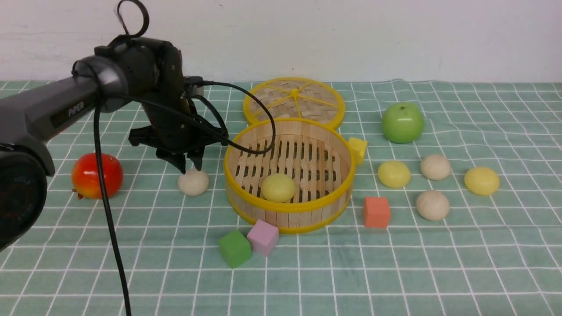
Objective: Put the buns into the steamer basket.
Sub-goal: Use the left arm to grab a steamed stuffed bun, then use the left arm to put the steamed stuffed bun into the steamer
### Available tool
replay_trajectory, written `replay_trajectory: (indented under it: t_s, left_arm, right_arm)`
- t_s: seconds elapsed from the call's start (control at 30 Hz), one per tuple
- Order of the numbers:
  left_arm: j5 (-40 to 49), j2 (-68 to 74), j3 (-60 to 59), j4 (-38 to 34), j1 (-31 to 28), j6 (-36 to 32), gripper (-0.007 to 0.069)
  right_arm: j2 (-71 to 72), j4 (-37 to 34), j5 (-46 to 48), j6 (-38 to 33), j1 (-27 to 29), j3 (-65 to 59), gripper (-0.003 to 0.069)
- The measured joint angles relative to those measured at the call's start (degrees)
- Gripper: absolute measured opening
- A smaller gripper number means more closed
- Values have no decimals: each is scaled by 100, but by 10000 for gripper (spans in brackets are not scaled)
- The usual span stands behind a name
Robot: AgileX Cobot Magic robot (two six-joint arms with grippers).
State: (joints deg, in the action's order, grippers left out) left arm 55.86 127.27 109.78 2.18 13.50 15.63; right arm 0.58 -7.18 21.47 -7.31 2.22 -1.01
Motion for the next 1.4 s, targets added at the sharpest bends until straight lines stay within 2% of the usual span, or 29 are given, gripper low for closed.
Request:
replay_trajectory:
  t_s: [0.23, 0.33, 0.4, 0.5, 0.57, 0.8, 0.97, 1.17, 1.4]
  left_arm:
    - [-23, 199, 0, 0, 0, 0, 232]
    - [-24, 219, 5, 0, -6, 0, 207]
    - [-24, 219, 5, 0, -6, 0, 156]
    - [45, 231, 63, 0, -10, 0, 28]
    - [148, 237, 174, 0, -10, 0, -7]
    - [461, 189, 780, 41, -10, 0, -12]
    - [479, -206, 1499, -112, 205, -5, -12]
    - [502, -134, 1597, -481, 609, -206, -12]
    - [489, 407, 1592, -498, 771, -208, -11]
  right_arm:
    - [0, 0, 0, 0, 0, 0, 240]
    - [0, 0, 0, 0, 0, 0, 240]
    - [0, 0, 0, 0, 0, 0, 240]
    - [0, 0, 0, 0, 0, 0, 240]
    - [0, 0, 0, 0, 0, 0, 240]
    - [0, 0, 0, 0, 0, 0, 240]
    - [0, 0, 0, 0, 0, 0, 240]
    - [0, 0, 0, 0, 0, 0, 240]
    - [0, 0, 0, 0, 0, 0, 240]
